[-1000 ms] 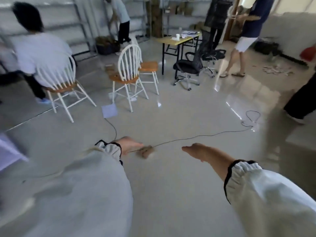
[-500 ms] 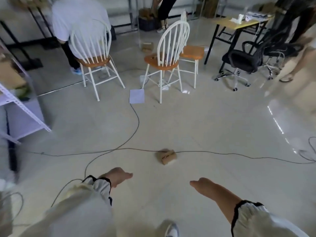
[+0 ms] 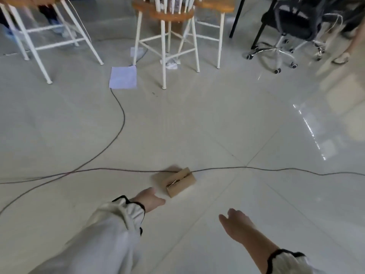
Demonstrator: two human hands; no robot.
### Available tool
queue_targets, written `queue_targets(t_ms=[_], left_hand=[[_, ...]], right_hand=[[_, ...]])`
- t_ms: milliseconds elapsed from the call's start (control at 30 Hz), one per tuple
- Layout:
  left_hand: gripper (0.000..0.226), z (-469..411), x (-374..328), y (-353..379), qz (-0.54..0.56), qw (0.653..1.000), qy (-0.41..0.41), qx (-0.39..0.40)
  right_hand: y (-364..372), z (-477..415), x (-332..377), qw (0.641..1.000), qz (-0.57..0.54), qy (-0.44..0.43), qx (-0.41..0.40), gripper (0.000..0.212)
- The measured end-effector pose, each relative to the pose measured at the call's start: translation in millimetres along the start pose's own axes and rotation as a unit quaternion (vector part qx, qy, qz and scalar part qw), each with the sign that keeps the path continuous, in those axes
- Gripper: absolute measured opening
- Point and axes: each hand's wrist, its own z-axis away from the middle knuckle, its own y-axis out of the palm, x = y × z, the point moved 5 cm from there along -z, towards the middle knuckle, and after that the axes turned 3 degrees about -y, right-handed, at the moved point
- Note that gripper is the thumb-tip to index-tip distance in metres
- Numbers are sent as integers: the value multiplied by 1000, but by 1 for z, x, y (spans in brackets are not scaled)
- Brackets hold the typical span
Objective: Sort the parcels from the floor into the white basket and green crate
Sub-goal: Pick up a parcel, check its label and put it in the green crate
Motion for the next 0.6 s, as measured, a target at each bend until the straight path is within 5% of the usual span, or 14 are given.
queue_targets(t_ms=[100, 333, 600], left_hand=[[49, -92, 1, 29, -3, 999, 43, -34], [110, -209, 2, 87, -87, 988, 74, -100], [106, -231, -3, 87, -85, 971, 134, -177]], right_hand=[[43, -87, 17, 999, -10, -16, -27, 51], [118, -200, 51, 996, -66, -39, -45, 46], [138, -208, 37, 992, -106, -40, -56, 49]])
